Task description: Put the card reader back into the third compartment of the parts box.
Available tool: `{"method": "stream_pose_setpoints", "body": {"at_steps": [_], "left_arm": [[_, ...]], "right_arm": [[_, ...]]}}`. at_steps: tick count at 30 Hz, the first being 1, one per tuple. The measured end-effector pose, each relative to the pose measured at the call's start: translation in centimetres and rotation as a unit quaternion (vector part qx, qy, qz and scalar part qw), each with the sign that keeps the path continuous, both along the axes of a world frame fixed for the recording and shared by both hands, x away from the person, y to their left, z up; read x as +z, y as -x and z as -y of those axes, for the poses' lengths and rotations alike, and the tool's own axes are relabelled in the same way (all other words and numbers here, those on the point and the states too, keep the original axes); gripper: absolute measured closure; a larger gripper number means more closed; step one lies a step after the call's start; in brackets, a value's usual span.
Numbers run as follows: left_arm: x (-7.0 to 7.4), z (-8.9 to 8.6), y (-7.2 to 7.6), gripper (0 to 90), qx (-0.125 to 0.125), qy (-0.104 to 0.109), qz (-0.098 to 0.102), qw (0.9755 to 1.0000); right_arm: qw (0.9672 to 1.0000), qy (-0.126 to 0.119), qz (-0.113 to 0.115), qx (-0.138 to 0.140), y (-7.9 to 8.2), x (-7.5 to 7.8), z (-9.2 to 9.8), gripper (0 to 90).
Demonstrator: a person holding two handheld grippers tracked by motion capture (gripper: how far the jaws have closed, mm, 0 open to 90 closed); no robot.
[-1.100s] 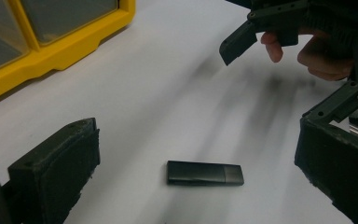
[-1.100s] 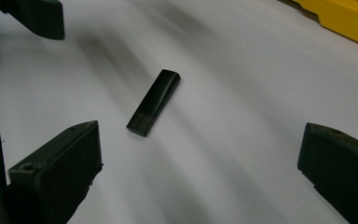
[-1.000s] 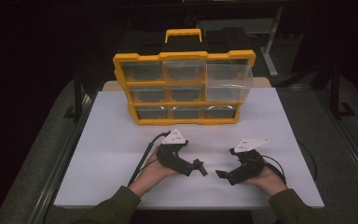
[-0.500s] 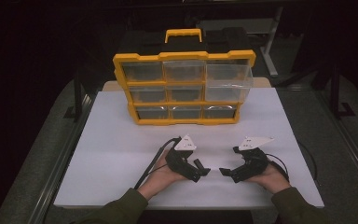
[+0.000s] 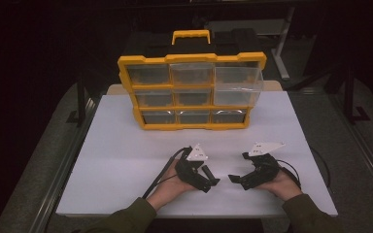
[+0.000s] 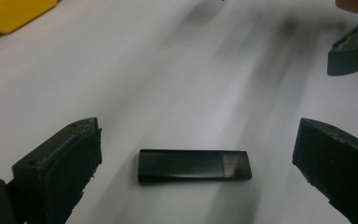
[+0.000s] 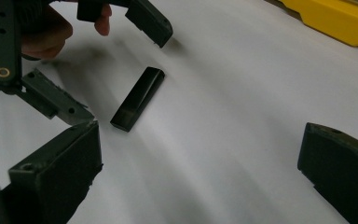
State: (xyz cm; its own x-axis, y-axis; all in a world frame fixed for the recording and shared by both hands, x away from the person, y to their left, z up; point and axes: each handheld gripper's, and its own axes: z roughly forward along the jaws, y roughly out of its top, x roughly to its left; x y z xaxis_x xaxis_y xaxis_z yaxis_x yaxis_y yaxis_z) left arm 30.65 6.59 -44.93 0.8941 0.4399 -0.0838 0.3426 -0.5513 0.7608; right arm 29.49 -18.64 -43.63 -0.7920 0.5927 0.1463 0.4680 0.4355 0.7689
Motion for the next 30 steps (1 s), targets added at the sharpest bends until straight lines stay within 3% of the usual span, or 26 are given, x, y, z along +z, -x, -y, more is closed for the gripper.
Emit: {"method": "stream_pose_setpoints", "body": {"at_steps": [19,30], "left_arm": [[-0.76,0.18,0.39,14.2,0.006,-0.018,0.011,0.9998],[-0.91,0.14,0.38,22.0,0.000,-0.016,0.003,0.9999]], "right_arm": [[1.0000,-0.001,-0.001,0.000,0.02,-0.01,-0.06,0.0],[1.0000,0.000,0.000,0.000,0.10,0.00,-0.10,0.0]]}}
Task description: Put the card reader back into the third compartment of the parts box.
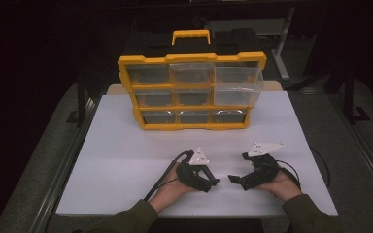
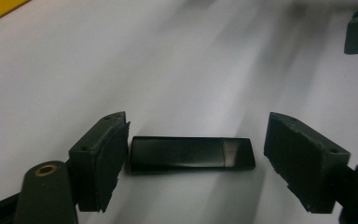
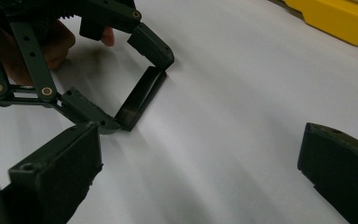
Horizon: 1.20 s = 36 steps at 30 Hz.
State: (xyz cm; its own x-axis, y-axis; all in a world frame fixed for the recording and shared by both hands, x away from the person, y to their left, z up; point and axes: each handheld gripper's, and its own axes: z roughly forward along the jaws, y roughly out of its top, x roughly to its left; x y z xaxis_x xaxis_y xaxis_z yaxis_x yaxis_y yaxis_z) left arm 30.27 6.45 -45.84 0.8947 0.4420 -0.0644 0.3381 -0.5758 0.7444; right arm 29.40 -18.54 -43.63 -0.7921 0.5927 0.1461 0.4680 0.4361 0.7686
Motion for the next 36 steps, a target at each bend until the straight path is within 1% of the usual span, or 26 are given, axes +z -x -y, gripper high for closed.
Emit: {"method": "stream_pose_setpoints", "body": {"at_steps": [7,8,15,18,23,25,29,32,36], "left_arm": [[-0.05,-0.02,0.03,22.8,0.002,-0.001,0.000,1.0000],[-0.11,-0.06,0.08,24.0,0.004,-0.001,0.004,1.0000],[-0.14,-0.17,0.08,27.5,0.007,-0.001,0.009,0.9999],[-0.12,-0.27,0.02,29.5,0.008,0.000,0.007,0.9999],[-0.12,-0.28,0.03,29.9,0.006,0.000,0.008,0.9999],[-0.10,-0.34,-0.06,30.0,0.001,-0.001,0.008,1.0000],[-0.08,-0.44,-0.20,30.0,-0.003,0.002,0.004,1.0000],[-0.03,-0.55,-0.35,30.0,-0.004,0.006,-0.002,1.0000],[0.13,-0.79,-0.54,30.0,-0.004,0.006,-0.003,1.0000]], "right_arm": [[1.0000,-0.002,0.000,0.000,0.02,0.05,0.04,0.0],[1.0000,-0.002,0.000,0.000,-0.01,0.02,0.03,0.0],[1.0000,-0.002,0.000,0.000,0.00,0.02,0.01,0.0],[1.0000,-0.002,0.000,0.000,0.02,0.03,0.00,0.0],[1.0000,-0.002,0.000,0.000,0.03,0.05,0.03,0.0],[1.0000,-0.002,0.000,0.000,0.03,0.05,0.03,0.0],[1.0000,-0.002,0.000,0.000,0.04,0.06,0.03,0.0],[1.0000,-0.002,0.000,0.000,0.05,0.06,0.03,0.0],[1.0000,-0.002,0.000,0.000,0.05,0.08,0.05,0.0]]}}
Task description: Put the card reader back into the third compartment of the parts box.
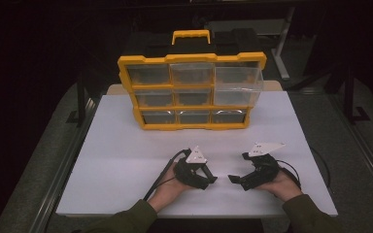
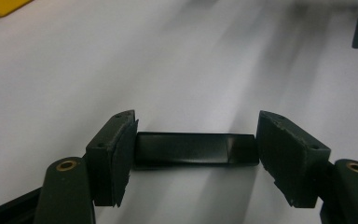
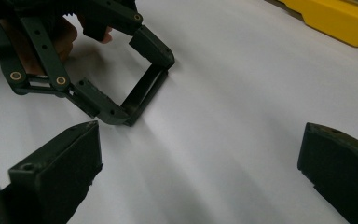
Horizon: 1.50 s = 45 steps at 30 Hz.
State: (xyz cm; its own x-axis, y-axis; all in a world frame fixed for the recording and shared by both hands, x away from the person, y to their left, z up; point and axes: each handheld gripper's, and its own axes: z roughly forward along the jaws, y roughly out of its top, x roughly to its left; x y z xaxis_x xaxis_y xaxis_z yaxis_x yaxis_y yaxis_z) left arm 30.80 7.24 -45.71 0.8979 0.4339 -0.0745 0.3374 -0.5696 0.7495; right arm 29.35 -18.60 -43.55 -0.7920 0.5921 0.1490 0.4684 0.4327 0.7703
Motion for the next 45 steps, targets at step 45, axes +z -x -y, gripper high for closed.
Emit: {"method": "stream_pose_setpoints", "body": {"at_steps": [45], "left_arm": [[5.3,-4.9,-2.3,30.1,-0.033,0.031,-0.009,0.9989]], "right_arm": [[0.9999,-0.010,-0.003,0.010,0.2,-0.2,-0.1,0.0]]}}
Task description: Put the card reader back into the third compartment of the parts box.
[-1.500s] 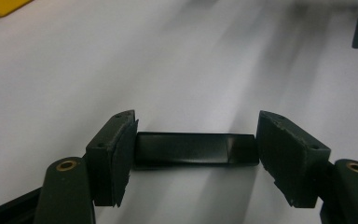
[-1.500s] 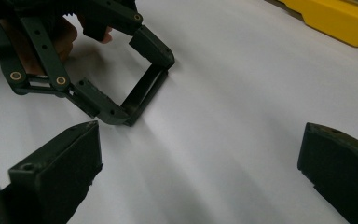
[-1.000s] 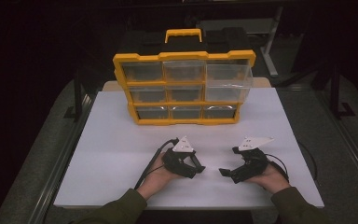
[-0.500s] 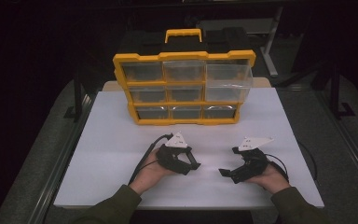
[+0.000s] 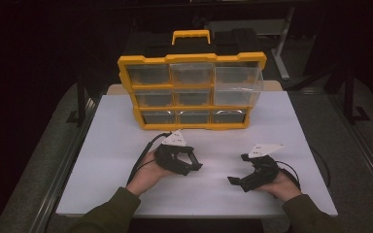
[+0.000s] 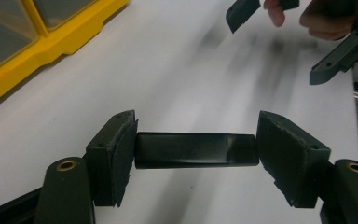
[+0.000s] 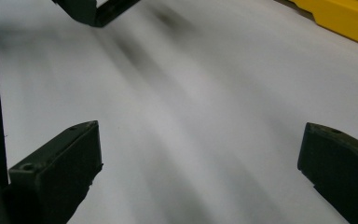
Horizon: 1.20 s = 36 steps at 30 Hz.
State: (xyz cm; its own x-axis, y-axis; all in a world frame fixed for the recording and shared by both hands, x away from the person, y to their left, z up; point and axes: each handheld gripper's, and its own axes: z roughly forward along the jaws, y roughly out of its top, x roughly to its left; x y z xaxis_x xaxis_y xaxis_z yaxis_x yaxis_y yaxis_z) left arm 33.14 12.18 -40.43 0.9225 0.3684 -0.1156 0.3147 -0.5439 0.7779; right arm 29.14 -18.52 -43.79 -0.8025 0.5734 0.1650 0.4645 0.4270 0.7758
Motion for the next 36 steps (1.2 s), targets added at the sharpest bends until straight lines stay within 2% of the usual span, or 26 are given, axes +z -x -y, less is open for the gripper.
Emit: {"method": "stream_pose_setpoints", "body": {"at_steps": [7,14,22,36], "left_arm": [[1.2,-0.7,-0.7,30.1,-0.005,0.007,0.003,1.0000],[2.1,-1.3,-1.2,30.1,-0.008,0.017,0.004,0.9998],[4.1,-2.0,-2.2,30.1,0.000,0.027,0.007,0.9996],[7.6,-2.4,-3.7,30.1,-0.010,0.033,0.012,0.9993]], "right_arm": [[1.0000,-0.006,0.005,-0.002,0.1,-0.3,0.0,0.0],[1.0000,-0.006,0.000,-0.003,0.0,-0.5,-0.1,0.0],[1.0000,-0.003,0.003,-0.004,0.0,-0.6,-0.2,0.0],[1.0000,-0.005,0.003,-0.003,0.1,-0.6,-0.2,0.0]]}}
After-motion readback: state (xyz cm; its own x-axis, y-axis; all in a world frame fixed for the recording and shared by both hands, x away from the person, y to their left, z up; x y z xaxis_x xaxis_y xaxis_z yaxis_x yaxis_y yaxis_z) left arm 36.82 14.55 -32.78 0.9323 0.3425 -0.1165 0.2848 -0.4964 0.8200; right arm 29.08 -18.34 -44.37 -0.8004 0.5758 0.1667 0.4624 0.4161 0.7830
